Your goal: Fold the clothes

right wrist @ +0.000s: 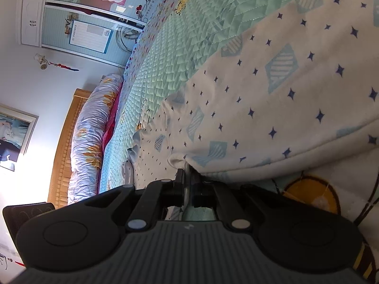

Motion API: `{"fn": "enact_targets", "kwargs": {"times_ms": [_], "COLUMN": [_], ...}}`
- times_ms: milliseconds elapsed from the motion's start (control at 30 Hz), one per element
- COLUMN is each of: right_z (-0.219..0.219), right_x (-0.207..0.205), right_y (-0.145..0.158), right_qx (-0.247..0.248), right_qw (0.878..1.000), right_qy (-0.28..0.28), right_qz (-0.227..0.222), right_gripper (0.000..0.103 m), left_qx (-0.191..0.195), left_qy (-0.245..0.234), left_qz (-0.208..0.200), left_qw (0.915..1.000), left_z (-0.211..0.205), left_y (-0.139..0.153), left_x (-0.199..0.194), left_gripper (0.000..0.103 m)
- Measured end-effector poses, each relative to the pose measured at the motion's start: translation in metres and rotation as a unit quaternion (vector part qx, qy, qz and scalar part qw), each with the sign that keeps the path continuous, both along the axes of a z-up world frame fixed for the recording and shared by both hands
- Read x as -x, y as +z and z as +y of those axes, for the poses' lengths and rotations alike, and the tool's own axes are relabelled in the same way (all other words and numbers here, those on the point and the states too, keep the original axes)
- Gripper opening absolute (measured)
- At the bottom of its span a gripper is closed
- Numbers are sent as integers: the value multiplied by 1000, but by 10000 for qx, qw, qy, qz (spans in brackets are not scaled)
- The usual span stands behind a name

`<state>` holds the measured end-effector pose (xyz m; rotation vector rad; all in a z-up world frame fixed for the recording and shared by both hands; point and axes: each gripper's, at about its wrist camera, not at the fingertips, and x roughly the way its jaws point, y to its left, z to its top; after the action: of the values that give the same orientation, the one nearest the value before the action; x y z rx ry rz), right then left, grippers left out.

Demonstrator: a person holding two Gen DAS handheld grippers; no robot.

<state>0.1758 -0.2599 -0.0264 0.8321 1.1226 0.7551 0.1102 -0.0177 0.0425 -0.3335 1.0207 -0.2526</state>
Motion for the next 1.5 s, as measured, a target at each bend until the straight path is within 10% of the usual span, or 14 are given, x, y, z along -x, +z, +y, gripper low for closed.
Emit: {"fn": "enact_targets", "kwargs": {"times_ms": [533,1033,1133,1267,1500], "right_z": [-8,-12,-9,-43,-67], "right_x": [4,123,127,151,203], "right_y": [-1,13,2,23,28], "right_qx": [-120,-466,124,-248,484], "right_qw": [9998,9985,9999,9988,9980], "right_qy": [-118,-20,-1,-330,-58], "right_qz": [109,-302,-116,-250,-396], "right_gripper": [4,14,0,22,30], "left_qx": [-321,-78,-217,-179,-7], "left_qy": [-335,-118,-105,-24,256], "left_qz": [106,324,287,279,177], "left_qw": [9989,9994,9993,9994,9995], "left_z": [-12,-7,-12,-10,1], "left_y": [-5,-7,-5,-5,6], "left_x": [-1,-7,-6,-6,11], "left_gripper": [0,0,0,0,0]}}
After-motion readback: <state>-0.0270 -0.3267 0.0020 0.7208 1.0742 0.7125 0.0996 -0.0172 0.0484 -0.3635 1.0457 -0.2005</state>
